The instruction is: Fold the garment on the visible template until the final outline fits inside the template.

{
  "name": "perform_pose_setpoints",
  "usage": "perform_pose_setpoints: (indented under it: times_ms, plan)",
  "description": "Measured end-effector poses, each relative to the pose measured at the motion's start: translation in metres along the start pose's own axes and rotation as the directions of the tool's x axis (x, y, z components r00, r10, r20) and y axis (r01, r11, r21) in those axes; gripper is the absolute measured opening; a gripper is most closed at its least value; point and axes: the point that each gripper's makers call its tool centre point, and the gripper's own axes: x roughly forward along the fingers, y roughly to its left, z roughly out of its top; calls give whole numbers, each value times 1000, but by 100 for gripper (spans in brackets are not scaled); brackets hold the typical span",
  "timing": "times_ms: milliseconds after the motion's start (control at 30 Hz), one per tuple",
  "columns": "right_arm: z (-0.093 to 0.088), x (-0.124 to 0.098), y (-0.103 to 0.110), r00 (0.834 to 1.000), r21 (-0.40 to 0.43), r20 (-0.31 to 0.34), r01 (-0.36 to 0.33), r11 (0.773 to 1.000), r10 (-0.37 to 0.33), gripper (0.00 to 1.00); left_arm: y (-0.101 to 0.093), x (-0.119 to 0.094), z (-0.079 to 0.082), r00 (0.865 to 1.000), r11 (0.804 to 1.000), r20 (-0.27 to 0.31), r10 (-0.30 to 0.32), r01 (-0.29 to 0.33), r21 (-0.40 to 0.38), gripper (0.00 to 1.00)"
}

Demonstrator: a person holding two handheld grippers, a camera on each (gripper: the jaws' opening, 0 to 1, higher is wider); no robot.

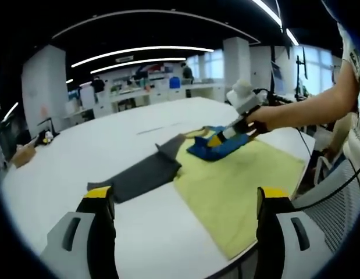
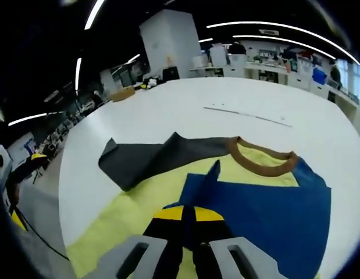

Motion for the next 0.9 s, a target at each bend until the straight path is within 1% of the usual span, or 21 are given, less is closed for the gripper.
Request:
perform_pose_setpoints:
  times_ms: [200,467,500,600,733,900]
  plan:
    - [7,11,20,998,-15,10,-54,998,54,0,3,-2,0,1000,1000,3,10,-10,-3,99]
    - [6,19,46,994,-40,0,-109,993,109,0,6,-6,-3,1000,1000,3,24,-24,-11,99]
    - [3,20,52,994,-54,-8,-114,992,113,0,7,-6,-4,1000,1000,3,28,-28,-12,99]
    - [-4,23,60,991,-73,-31,-129,989,127,0,8,-6,-5,1000,999,2,31,-31,-15,99]
    - [-13,32,67,988,-69,-61,-147,987,143,0,10,-6,-6,999,999,2,34,-34,-19,99]
    - [-19,31,73,986,-63,-76,-152,986,147,0,11,-7,-8,999,999,0,37,-37,-24,99]
